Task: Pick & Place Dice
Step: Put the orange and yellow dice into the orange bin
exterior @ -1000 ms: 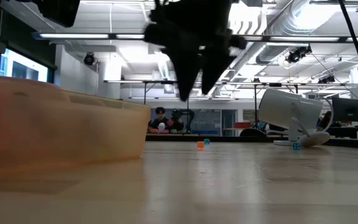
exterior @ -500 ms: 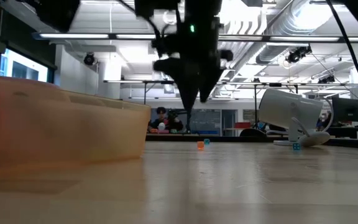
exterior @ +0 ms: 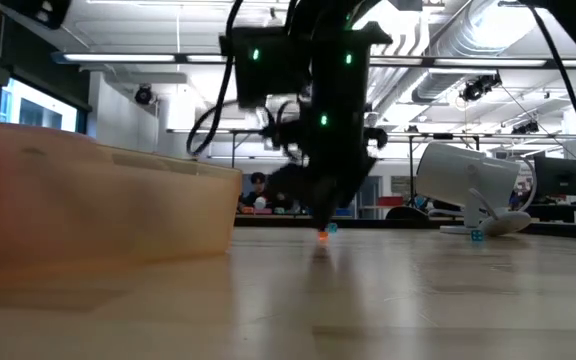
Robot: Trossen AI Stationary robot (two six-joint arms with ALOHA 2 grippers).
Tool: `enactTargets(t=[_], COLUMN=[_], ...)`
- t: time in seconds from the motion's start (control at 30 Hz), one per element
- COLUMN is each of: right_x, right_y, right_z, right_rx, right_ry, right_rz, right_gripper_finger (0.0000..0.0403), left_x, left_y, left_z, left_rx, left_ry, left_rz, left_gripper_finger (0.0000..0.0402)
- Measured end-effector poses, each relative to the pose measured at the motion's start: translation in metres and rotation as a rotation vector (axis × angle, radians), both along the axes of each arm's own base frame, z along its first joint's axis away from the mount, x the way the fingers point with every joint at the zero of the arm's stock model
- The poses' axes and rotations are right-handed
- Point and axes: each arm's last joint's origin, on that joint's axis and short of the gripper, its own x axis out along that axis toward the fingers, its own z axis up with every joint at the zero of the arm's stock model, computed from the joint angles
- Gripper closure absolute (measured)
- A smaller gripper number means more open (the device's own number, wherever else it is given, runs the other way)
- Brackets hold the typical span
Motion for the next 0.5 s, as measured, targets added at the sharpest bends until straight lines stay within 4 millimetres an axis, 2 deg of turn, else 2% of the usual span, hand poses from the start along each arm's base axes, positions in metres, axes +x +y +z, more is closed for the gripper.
enactTargets(t=[0.2, 0.33, 0.4, 0.5], right_x=[-0.013, -0.05, -0.074, -0.106], right_y=[0.007, 0.021, 0.028, 0.037], right_z=[0.055, 0.09, 0.093, 0.086], right_rx=[-0.083, -0.112, -0.115, -0.07], right_ry=[-0.156, -0.287, -0.357, -0.526], right_rz=[0.022, 0.009, -0.007, -0.017], right_gripper_finger=[0.0155, 0.0155, 0.0155, 0.0155], left_x=[-0.007, -0.007, -0.007, -0.006], left_y=[-0.008, -0.008, -0.008, -0.007], left_z=[-0.001, 0.0, 0.0, 0.0], left_rx=[0.01, 0.013, 0.013, 0.005], left_ry=[-0.005, -0.012, -0.012, -0.008], left_rz=[0.014, 0.063, 0.073, 0.081], left_gripper_finger=[0.0005, 0.0005, 0.0005, 0.0005])
